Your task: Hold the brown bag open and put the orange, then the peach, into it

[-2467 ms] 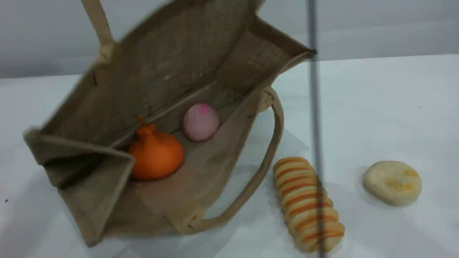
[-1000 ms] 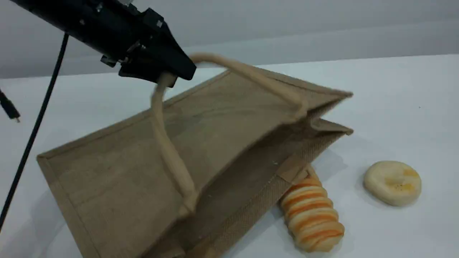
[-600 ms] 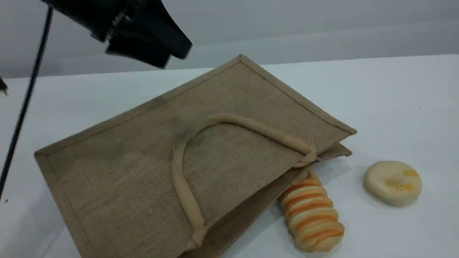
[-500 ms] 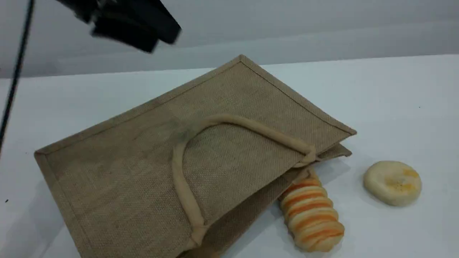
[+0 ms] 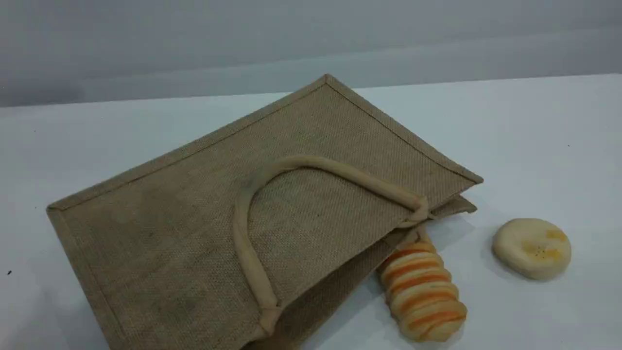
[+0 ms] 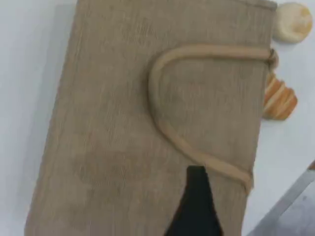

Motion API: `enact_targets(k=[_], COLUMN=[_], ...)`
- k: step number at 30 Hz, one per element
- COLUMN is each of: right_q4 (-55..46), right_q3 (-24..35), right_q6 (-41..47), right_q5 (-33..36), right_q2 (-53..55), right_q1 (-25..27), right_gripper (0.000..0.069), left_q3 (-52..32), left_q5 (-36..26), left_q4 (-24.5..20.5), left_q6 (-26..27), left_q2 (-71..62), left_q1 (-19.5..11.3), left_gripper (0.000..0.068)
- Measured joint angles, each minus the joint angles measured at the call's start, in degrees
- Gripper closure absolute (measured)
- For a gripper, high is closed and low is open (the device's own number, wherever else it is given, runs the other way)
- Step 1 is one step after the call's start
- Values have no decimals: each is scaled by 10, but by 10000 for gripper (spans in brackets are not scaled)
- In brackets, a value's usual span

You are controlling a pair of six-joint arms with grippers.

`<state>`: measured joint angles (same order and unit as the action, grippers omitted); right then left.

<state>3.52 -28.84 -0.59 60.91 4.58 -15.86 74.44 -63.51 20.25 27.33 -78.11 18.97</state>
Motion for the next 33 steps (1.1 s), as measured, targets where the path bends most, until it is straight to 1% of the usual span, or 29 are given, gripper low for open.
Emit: enact_targets(k=[4,7,10,12,15,20,24,26,29,33], right_q4=[-3,-4,-4,-4,-2,-2,-2,-2,-2,-2], right_q3=[0,-1,-1,-1,-1,-1,-1,-1,-1,-1], right_q6=[6,6,6,6,6,6,6,6,6,6], right_q5=[-1,-1,0,0,0,0,0,1,1,1], right_q2=[0,0,1,1,1,1,1,1,1,1], right_q1=[0,0,0,0,0,0,0,0,0,0], right_gripper=[220,220,220,220,220,220,220,220,222,222], left_q3=[-1,-15,-52,-88,-149,-259,-349,-389,-431,-448], left_q5=[-35,-65,-66,-65,-66,-61,-30,-19,-12,8], left_q4=[-92,-147,-174,-171,-170,-171,-173,-174,-177,-186], left_q6=[-94,-152,-187,-201,-220,-223,-247,-268,-299,-301], left_q2=[48,85,128,163,226,362,480,535,612,686], left_q1=[56,93,124,141,146,146,143,143,143,143], left_gripper=[169,169,169,169,169,169,169,169,169,169])
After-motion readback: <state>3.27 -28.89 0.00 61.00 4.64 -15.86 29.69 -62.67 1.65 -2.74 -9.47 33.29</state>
